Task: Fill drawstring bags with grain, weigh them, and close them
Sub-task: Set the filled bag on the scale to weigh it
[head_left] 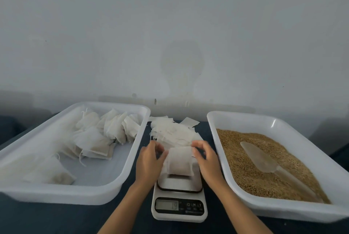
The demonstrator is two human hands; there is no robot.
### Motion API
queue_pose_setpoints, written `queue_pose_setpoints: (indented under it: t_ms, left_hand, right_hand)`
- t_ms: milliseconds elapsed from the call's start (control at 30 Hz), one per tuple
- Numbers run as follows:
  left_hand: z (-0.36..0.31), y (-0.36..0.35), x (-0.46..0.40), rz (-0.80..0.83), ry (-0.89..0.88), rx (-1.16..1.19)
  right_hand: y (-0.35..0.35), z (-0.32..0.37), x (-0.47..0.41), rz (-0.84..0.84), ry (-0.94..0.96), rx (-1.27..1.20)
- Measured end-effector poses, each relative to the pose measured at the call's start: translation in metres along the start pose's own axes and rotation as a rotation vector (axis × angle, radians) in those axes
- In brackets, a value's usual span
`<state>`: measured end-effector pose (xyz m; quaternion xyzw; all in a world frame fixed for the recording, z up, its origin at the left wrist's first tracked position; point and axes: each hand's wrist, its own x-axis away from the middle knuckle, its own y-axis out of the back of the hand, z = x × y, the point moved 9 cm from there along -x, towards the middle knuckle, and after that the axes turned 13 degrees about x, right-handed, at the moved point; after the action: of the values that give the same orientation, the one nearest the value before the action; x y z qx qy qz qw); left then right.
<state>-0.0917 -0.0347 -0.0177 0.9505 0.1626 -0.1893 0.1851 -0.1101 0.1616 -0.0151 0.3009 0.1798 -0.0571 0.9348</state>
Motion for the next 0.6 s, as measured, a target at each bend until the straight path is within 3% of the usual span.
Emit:
queue_pose_setpoints:
  t_ms: [100,233,600]
  left_hand:
    - [0.01,0.018,-0.001,-0.089,0.023,0.099]
    - [0.026,0.02,0.004,-0.028,0.068,0.103]
    - [0.036,0.019,0.007,0.001,0.103,0.095]
  right_hand:
    - [0.007,-0.01,0.004,-0.038,-0.044,-0.058]
    - [0.0,-0.02,0.015,0.013,-0.061,0.02]
    - [0.004,-0.035,0.02,-0.004,-0.148,-0.096]
